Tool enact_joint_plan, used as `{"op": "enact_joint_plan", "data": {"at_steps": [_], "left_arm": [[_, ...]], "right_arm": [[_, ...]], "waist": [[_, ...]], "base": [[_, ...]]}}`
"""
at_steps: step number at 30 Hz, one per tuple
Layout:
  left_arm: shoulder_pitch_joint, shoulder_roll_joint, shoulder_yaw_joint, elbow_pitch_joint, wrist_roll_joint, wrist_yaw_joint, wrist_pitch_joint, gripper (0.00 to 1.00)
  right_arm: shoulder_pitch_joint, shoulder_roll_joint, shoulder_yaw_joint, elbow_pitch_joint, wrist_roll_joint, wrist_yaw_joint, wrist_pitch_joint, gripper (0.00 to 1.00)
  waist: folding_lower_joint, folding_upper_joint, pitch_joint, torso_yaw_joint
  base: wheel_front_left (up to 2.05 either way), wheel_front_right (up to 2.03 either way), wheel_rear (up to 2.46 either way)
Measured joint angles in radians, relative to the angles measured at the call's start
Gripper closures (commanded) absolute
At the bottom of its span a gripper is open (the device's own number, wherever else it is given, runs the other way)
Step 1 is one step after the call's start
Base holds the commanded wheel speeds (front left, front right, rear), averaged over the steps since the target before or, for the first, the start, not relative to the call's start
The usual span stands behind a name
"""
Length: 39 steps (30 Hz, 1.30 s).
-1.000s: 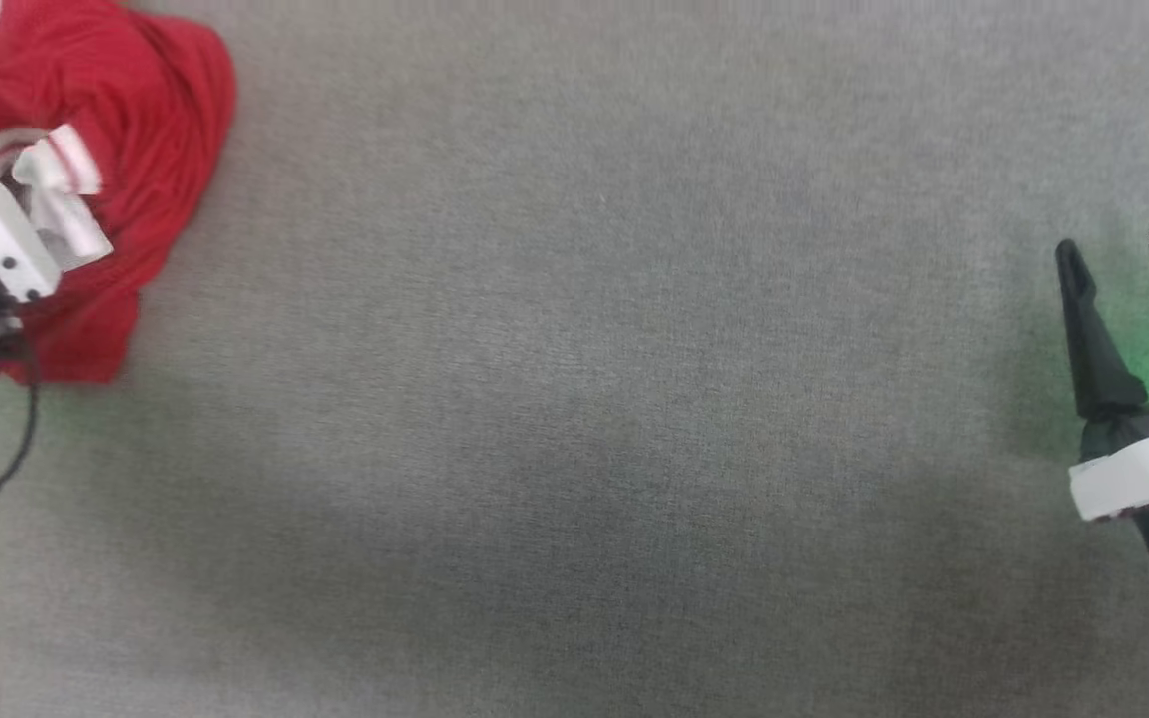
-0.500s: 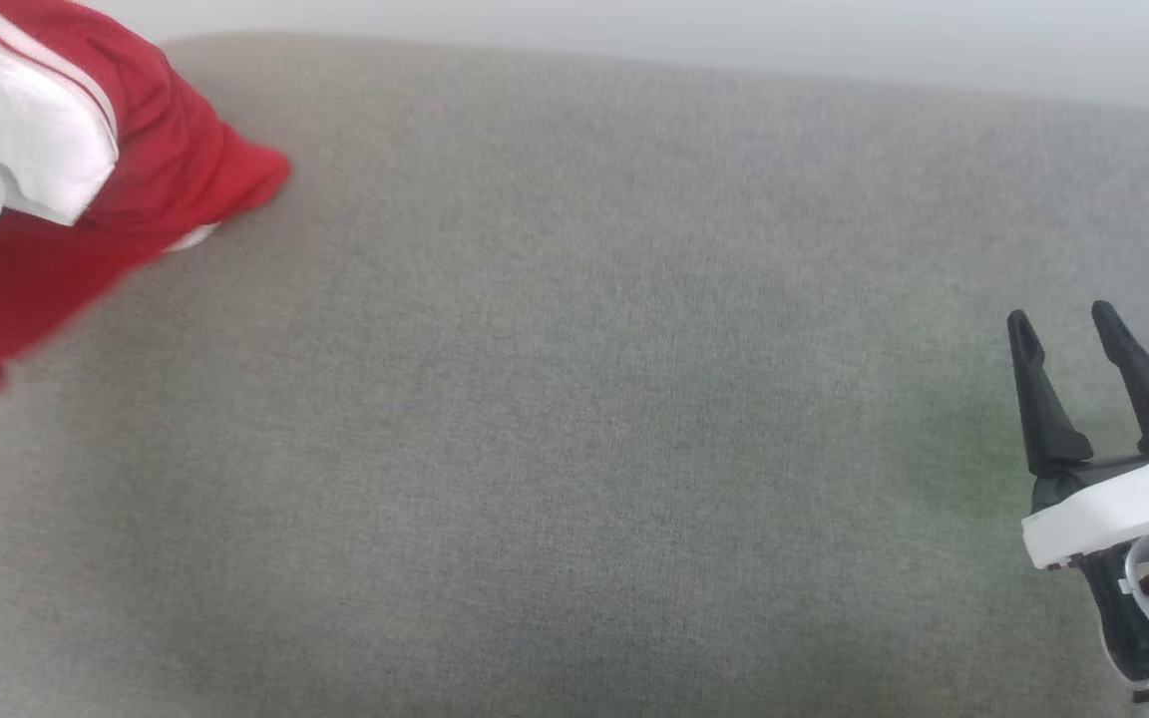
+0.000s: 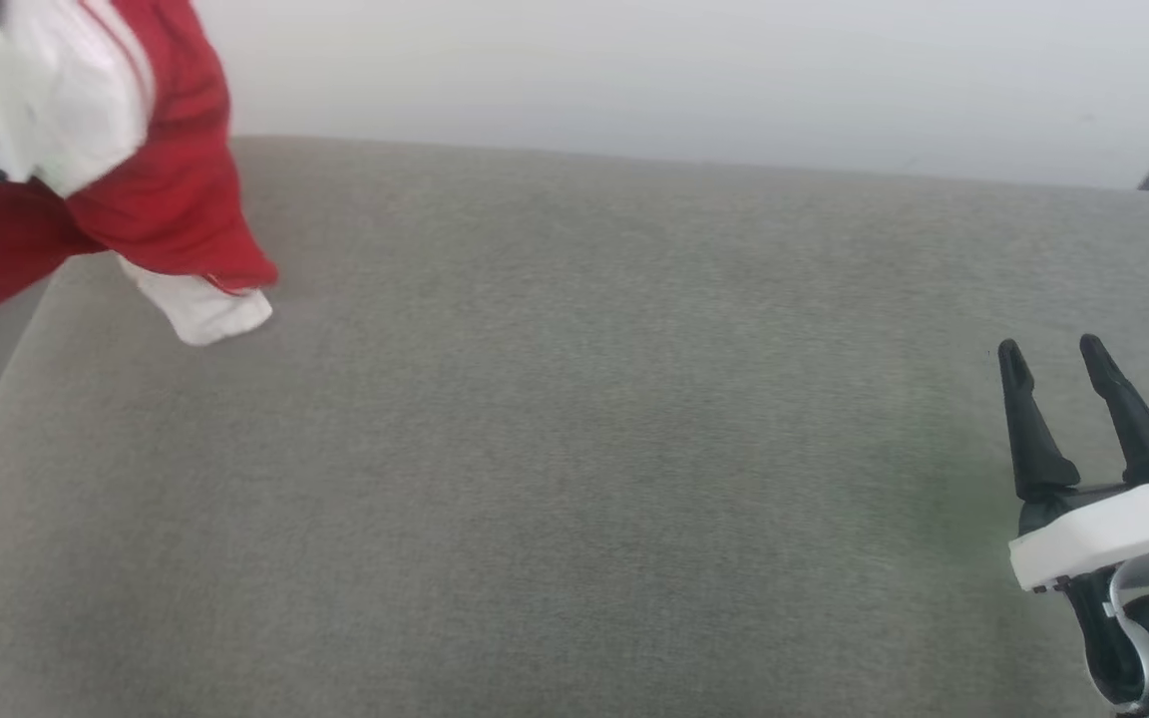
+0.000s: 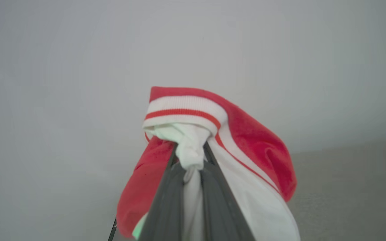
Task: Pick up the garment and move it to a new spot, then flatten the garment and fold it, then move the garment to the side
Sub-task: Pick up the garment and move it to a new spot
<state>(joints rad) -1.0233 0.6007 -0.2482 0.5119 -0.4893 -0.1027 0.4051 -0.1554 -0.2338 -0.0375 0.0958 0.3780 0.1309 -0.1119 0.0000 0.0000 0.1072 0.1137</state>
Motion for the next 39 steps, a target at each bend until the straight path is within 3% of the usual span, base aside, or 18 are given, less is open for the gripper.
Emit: {"op": "enact_joint_plan", "data": {"at_steps": [8,14,18,29,39], "left_arm": [[0.099,0.007,-0.016,-0.355,-0.022,0.083,0.179,1.00],[0.134,-0.020,-0.056,-0.543,-0.036,0.124,0.270,1.00],[0.136,-0.069,-0.108,-0.616,-0.035,0.135,0.302,1.00],[0.117,-0.198,-0.243,-0.669,-0.022,0.163,0.379,1.00],[0.291,-0.207,-0.295,-0.618,-0.054,0.198,0.392,1.00]], "right_arm": [[0.006,0.015,-0.034,0.002,-0.010,0.000,-0.008,0.00],[0.004,0.025,-0.060,0.009,-0.020,0.000,-0.016,0.00],[-0.010,0.038,-0.079,0.023,-0.027,0.000,-0.030,0.00],[-0.025,0.070,-0.077,0.086,-0.028,0.000,-0.065,0.00],[-0.029,0.078,-0.050,0.135,-0.010,0.000,-0.092,0.00]], "waist": [[0.0000,0.0000,-0.015,-0.086],[0.0000,0.0000,-0.006,-0.165],[0.0000,0.0000,0.010,-0.218],[0.0000,0.0000,0.068,-0.336],[0.0000,0.0000,0.103,-0.359]], "base": [[0.00,0.00,0.00],[0.00,0.00,0.00],[0.00,0.00,0.00],[0.00,0.00,0.00],[0.00,0.00,0.00]]}}
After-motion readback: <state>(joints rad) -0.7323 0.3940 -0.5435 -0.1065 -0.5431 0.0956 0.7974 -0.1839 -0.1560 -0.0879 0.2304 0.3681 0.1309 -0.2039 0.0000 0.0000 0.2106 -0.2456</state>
